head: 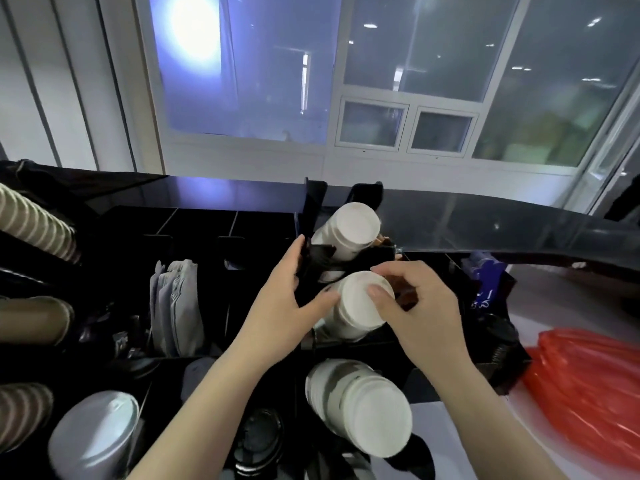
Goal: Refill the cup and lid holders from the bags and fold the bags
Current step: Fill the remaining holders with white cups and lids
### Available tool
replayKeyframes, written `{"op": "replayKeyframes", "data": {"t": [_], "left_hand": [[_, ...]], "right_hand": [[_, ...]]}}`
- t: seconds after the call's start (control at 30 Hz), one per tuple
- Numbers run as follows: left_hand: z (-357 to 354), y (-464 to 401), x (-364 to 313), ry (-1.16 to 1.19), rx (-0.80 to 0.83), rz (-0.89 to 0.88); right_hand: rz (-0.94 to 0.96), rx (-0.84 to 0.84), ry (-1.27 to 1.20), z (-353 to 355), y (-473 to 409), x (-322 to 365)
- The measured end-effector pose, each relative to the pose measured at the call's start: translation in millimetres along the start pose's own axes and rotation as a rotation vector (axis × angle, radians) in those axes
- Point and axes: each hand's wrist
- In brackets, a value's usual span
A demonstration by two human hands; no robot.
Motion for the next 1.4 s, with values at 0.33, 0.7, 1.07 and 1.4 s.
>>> {"op": "replayKeyframes", "data": {"t": [0.33, 0.7, 1.07, 1.4], "left_hand": [[-8, 10, -6, -0.035, -0.042, -0.004], [-9, 23, 0, 0.153, -0.109, 0.114], [-16, 12, 5, 0.164, -0.029, 0.296], [-13, 7, 10, 0.255, -0.049, 0.37]], "right_hand": [[-0.1, 0.227, -0.147, 7, 10, -7], [-0.008, 0.266, -0.119, -7, 18, -12], [-0.077, 0.274, -0.204, -10, 21, -16], [-0.065, 0.234, -0.22, -10, 22, -15]]}}
Point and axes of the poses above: each hand's wrist, its own y-axis away from the middle knuckle, its own z-axis out of the back of the hand, x = y × z, and after that the axes turned 4 degrees about y, right-handed
